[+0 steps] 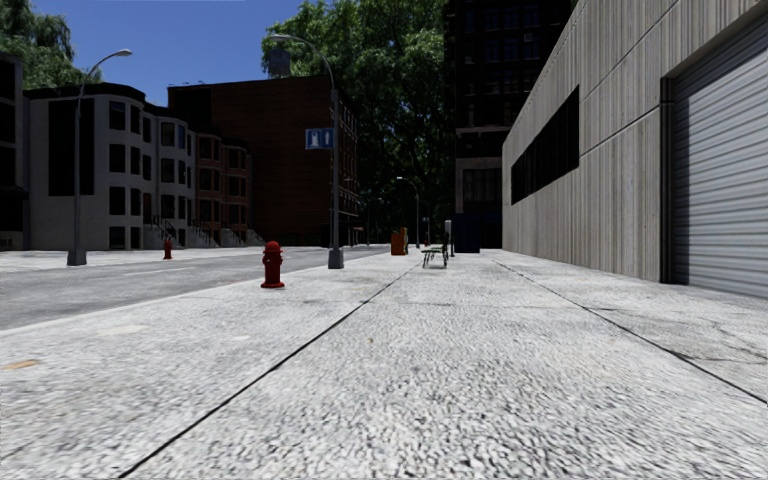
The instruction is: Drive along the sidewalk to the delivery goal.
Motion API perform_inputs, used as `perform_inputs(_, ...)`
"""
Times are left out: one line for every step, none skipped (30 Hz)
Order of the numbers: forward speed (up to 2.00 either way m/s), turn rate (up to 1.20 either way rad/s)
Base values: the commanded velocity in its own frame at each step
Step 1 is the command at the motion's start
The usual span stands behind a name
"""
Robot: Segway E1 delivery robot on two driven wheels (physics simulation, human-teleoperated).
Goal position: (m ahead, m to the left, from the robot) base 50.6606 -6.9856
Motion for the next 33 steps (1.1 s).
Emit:
perform_inputs(2.00, 0.00)
perform_inputs(2.00, 0.00)
perform_inputs(2.00, 0.00)
perform_inputs(2.00, 0.00)
perform_inputs(2.00, 0.00)
perform_inputs(2.00, 0.00)
perform_inputs(2.00, 0.00)
perform_inputs(2.00, 0.00)
perform_inputs(2.00, 0.00)
perform_inputs(2.00, 0.00)
perform_inputs(2.00, 0.00)
perform_inputs(2.00, 0.00)
perform_inputs(2.00, 0.00)
perform_inputs(2.00, 0.00)
perform_inputs(2.00, 0.00)
perform_inputs(2.00, 0.00)
perform_inputs(2.00, 0.00)
perform_inputs(2.00, 0.00)
perform_inputs(2.00, 0.00)
perform_inputs(2.00, 0.00)
perform_inputs(2.00, 0.00)
perform_inputs(2.00, 0.00)
perform_inputs(2.00, 0.00)
perform_inputs(2.00, 0.00)
perform_inputs(2.00, 0.00)
perform_inputs(2.00, 0.00)
perform_inputs(2.00, 0.00)
perform_inputs(2.00, 0.00)
perform_inputs(2.00, 0.00)
perform_inputs(2.00, 0.00)
perform_inputs(2.00, 0.00)
perform_inputs(2.00, 0.00)
perform_inputs(2.00, 0.00)
